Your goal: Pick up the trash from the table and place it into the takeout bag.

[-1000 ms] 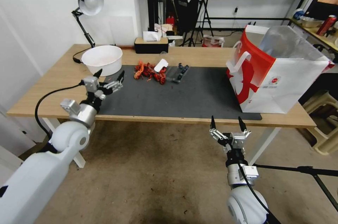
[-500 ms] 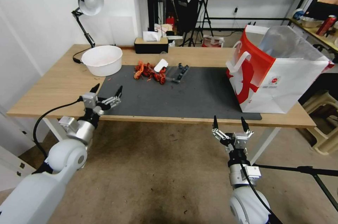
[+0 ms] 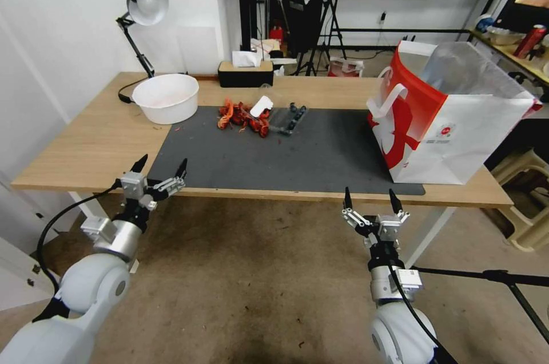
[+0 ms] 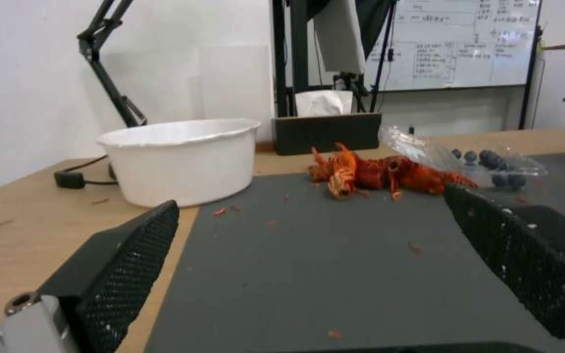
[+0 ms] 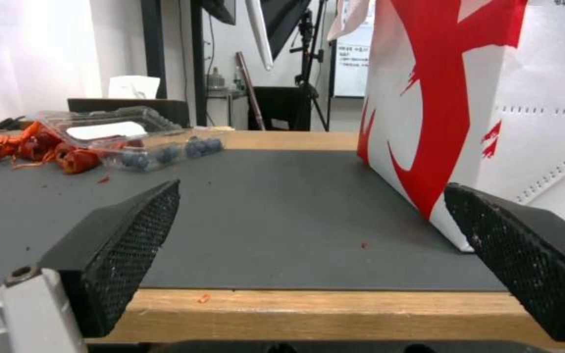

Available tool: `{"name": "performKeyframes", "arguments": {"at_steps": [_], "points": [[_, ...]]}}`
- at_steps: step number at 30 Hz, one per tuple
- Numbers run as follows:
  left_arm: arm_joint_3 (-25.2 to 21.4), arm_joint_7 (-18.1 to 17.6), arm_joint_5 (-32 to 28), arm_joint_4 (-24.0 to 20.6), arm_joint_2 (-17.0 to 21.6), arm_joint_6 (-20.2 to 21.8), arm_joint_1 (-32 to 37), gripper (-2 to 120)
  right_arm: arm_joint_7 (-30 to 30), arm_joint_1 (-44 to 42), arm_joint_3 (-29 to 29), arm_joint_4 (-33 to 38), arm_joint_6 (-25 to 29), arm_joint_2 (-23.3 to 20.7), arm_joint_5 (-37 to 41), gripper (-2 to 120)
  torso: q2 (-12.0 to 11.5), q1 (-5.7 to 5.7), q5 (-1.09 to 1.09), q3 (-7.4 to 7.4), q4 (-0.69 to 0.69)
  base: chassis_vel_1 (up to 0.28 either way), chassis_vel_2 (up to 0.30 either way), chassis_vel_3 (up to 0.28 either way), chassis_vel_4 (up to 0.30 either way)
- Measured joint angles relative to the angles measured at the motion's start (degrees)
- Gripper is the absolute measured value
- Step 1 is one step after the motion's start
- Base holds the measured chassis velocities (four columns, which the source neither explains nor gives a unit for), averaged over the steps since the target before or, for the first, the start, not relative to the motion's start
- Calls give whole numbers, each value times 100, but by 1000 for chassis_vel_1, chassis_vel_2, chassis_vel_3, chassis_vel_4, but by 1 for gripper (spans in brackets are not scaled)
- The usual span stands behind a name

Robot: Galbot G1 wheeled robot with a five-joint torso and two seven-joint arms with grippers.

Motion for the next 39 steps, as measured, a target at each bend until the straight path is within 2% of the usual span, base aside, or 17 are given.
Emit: {"name": "performKeyframes", "arguments": {"at_steps": [12, 18, 39], "points": [[-62, 56, 200, 58, -271, -171, 275, 100, -7, 12, -3, -8, -4, -5, 0, 100, 0, 0, 0, 0, 0, 0, 0, 0, 0], [15, 97, 343, 329, -458, -344, 330, 100, -13, 51, -53, -97, -9, -4, 1, 100, 0, 0, -1, 1, 0, 0, 0, 0, 0], [42, 98, 357, 361, -483, -375, 295, 100, -53, 36, -34, -113, -6, -17, 8, 100, 0, 0, 0, 1, 0, 0, 0, 0, 0]]}}
